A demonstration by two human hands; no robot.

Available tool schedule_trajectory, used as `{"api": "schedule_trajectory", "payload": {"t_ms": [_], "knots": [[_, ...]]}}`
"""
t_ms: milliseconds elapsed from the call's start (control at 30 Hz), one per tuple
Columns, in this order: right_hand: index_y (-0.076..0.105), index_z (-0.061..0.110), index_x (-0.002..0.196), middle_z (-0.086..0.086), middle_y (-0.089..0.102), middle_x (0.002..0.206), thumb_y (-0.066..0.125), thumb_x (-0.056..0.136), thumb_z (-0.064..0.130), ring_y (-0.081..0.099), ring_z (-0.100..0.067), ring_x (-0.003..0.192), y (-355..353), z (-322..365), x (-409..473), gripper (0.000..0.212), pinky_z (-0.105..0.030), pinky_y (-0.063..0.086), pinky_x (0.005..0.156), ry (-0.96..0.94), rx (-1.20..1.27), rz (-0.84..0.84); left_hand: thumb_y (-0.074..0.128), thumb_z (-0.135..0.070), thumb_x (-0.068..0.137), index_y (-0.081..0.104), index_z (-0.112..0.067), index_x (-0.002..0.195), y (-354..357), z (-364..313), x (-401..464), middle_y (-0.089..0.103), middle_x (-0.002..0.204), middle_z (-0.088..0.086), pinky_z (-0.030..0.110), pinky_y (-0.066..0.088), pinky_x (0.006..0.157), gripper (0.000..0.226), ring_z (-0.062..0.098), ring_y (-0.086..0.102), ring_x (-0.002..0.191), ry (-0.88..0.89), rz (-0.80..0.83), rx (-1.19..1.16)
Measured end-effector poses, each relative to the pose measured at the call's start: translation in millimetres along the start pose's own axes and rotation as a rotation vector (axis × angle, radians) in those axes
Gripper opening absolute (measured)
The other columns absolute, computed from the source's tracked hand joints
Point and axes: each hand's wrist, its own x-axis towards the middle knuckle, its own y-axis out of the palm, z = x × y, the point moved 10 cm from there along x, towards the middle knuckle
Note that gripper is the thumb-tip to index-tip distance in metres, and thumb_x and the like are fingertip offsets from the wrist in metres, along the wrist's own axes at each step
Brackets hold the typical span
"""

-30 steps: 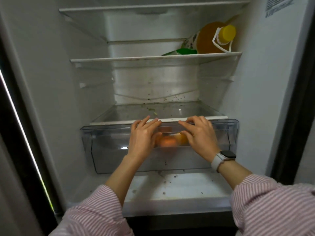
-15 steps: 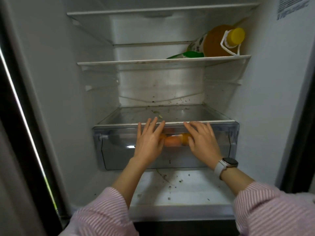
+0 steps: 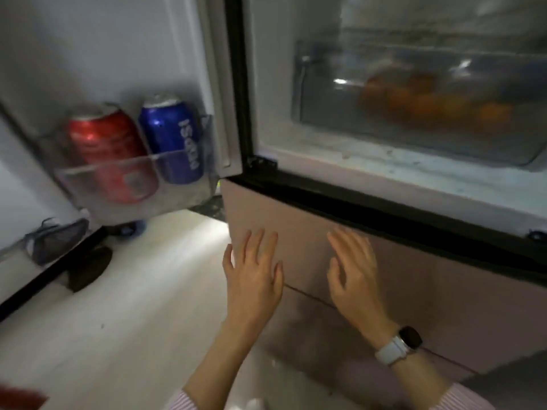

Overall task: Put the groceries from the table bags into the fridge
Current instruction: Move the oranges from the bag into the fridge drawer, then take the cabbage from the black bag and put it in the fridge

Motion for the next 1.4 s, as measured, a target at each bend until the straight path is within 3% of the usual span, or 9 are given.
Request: {"api": "schedule_trajectory", "payload": {"t_ms": [67,200,267,367,467,700,867,1167,1400], "knots": [[0.054,0.006,0.121,-0.014,0.057,0.125,0.034,0.086,0.021,0.043,-0.027,0.121,47.4,20.4,-32.2,0.043,-0.044,0.023,0.110,0.024,0.006,0.177,0.044,-0.033,0.084,0.054,-0.018,0.123,2.9,50.5,-50.2,0.056,0.129,0.011,0.056,0.038,0.097,0.044,0.033,0.050,0.121,-0.124,0.112,0.089],[0.053,0.005,0.125,-0.014,0.055,0.129,0.027,0.086,0.030,0.047,-0.034,0.123,145.4,75.8,-99.1,0.053,-0.053,0.023,0.106,0.023,0.024,0.543,0.073,-0.027,0.071,0.058,-0.016,0.120,-12.1,154.3,-151.8,0.059,0.126,0.012,0.060,0.040,0.091,0.052,0.035,0.054,0.117,-0.402,0.293,0.242],[0.056,0.006,0.122,-0.014,0.058,0.125,0.030,0.087,0.029,0.050,-0.036,0.119,182.7,118.4,-123.6,0.049,-0.055,0.030,0.102,-0.039,0.063,0.655,0.069,-0.029,0.077,0.054,-0.017,0.126,-35.3,203.1,-199.6,0.053,0.133,0.011,0.059,0.035,0.098,0.052,0.033,0.047,0.125,-0.576,0.324,0.277],[0.063,0.005,0.109,-0.015,0.066,0.107,0.034,0.085,0.028,0.062,-0.035,0.101,229.6,198.4,-153.5,0.044,-0.056,0.042,0.090,-0.222,0.101,0.738,0.055,-0.030,0.088,0.044,-0.017,0.135,-75.7,267.2,-268.2,0.040,0.144,0.010,0.054,0.020,0.108,0.049,0.030,0.032,0.135,-0.785,0.268,0.264],[0.063,0.006,0.109,-0.014,0.066,0.107,0.033,0.085,0.030,0.060,-0.035,0.101,277.6,283.0,-182.5,0.046,-0.052,0.044,0.091,-0.312,0.165,0.841,0.050,-0.030,0.091,0.043,-0.016,0.136,-123.2,324.6,-333.0,0.040,0.144,0.009,0.051,0.017,0.110,0.048,0.027,0.031,0.136,-0.924,0.200,0.255],[0.065,0.008,0.106,-0.012,0.068,0.100,0.031,0.083,0.031,0.062,-0.034,0.096,377.4,518.8,-252.6,0.047,-0.043,0.049,0.083,-0.534,0.256,0.981,0.053,-0.025,0.079,0.062,-0.005,0.113,-266.1,486.3,-474.8,0.064,0.111,0.016,0.054,0.040,0.092,0.040,0.036,0.059,0.104,-1.143,0.079,0.327],[0.063,0.007,0.110,-0.014,0.066,0.107,0.034,0.085,0.029,0.060,-0.035,0.099,417.6,673.7,-310.0,0.044,-0.044,0.050,0.083,-0.644,0.382,1.110,0.042,-0.029,0.088,0.053,-0.009,0.125,-367.3,563.5,-564.3,0.057,0.125,0.012,0.048,0.030,0.102,0.044,0.031,0.049,0.118,-1.328,0.046,0.413],[0.056,0.004,0.119,-0.016,0.059,0.118,0.042,0.091,0.016,0.054,-0.032,0.107,510.2,876.7,-359.0,0.034,-0.042,0.045,0.091,-0.821,0.500,1.239,0.051,-0.021,0.090,0.057,-0.009,0.118,-451.2,699.8,-646.7,0.058,0.122,0.011,0.045,0.030,0.101,0.032,0.029,0.049,0.116,-1.496,-0.108,0.433],[0.052,0.008,0.124,-0.013,0.053,0.126,0.043,0.092,0.012,0.048,-0.030,0.116,622.5,1042.9,-370.4,0.033,-0.038,0.038,0.097,-0.857,0.577,1.334,0.046,-0.023,0.092,0.054,-0.013,0.122,-528.6,861.3,-679.2,0.054,0.128,0.006,0.044,0.029,0.102,0.033,0.027,0.045,0.120,-1.594,-0.151,0.419]]}}
